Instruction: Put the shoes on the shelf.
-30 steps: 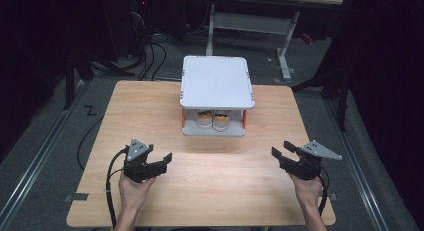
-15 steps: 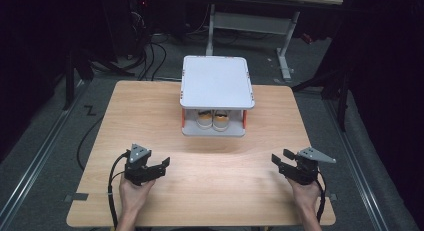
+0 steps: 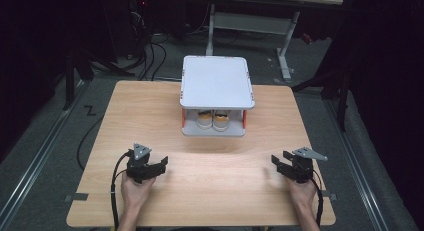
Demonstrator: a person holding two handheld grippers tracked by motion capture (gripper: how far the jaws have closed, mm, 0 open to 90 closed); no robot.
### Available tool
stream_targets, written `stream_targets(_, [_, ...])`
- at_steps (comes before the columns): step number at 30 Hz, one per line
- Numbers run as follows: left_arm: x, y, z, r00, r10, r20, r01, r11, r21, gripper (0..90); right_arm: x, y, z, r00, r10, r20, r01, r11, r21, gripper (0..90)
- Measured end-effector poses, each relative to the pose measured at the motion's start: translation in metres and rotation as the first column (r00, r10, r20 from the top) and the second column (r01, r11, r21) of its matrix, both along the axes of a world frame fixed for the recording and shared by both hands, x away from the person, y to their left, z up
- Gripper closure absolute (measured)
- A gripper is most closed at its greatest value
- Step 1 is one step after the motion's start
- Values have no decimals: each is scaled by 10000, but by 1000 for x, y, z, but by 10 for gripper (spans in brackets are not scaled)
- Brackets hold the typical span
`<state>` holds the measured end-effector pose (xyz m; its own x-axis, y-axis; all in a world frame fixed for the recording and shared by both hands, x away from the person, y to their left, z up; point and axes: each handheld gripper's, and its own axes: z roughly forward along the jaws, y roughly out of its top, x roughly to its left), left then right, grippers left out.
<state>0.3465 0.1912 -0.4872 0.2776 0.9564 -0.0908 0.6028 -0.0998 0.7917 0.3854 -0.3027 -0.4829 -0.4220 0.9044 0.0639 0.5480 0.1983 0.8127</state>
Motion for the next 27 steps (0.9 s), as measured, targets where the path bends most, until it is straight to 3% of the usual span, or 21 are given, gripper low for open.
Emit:
stream_targets(13, [8,4,-13,9983,541,-215,-523,9956,774,259,9,0,-11,9991,-337,-245,317,9966,-754,415])
stream_targets(23, [10,5,-19,9971,648,-405,-612,9946,841,260,13,1,-16,9987,-366,-366,331,9952,-919,402])
stream_targets(27, [11,4,-19,9967,591,-564,-527,9925,1100,254,14,1,-17,9980,-378,-502,327,9945,-996,397])
